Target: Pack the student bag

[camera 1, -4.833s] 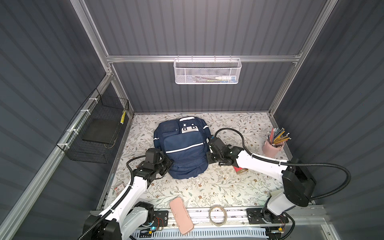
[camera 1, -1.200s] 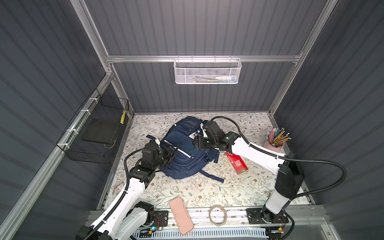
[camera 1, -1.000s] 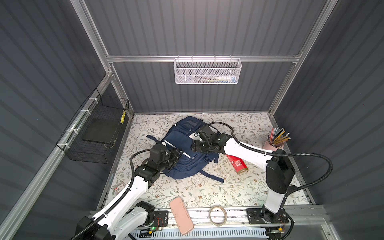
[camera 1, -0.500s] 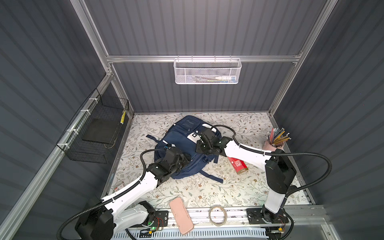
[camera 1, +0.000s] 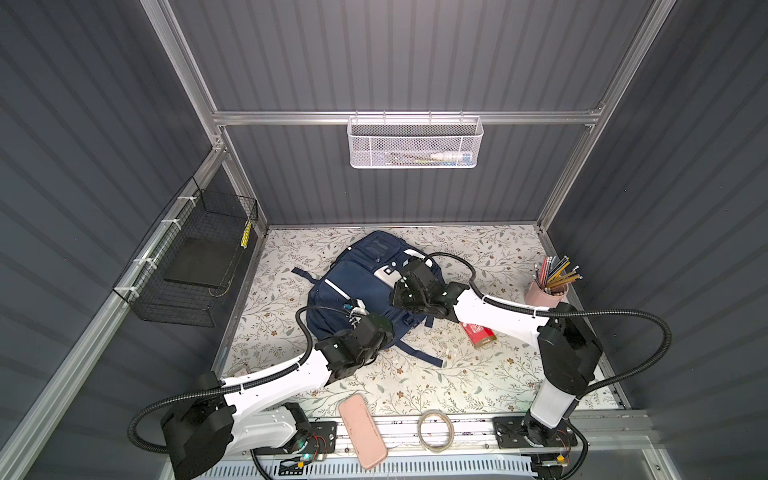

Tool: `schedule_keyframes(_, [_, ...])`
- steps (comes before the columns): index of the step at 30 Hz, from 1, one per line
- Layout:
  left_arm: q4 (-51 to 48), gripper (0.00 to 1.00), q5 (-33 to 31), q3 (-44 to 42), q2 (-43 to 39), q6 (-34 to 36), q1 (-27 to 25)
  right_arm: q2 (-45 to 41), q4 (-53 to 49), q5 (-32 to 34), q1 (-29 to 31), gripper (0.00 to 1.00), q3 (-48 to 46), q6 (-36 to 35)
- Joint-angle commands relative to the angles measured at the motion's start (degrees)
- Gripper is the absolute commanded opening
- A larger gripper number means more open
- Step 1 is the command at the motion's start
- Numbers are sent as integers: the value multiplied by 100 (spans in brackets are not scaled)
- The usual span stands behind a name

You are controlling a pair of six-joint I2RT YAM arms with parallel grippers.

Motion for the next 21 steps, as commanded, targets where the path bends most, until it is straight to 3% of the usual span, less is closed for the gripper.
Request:
schedule_keyframes(1, [-94, 45, -552, -6, -48, -21, 160, -335, 72, -55, 94, 0, -149, 108])
schedule_keyframes(4, [103, 40, -456, -1, -42, 109, 163, -472, 43, -30, 173, 0, -217, 94])
schedule_keyframes(7, [-362, 37, -478, 385, -33, 339, 160, -554, 6, -9, 193, 0, -282, 104])
schedule_keyframes(10, [-690, 38, -636, 622, -251, 538, 159, -657, 59, 76, 194, 0, -304, 112])
schedule_keyframes(21, [-277, 43, -412, 322, -402, 359, 179, -730, 210, -98, 184, 0, 5, 200])
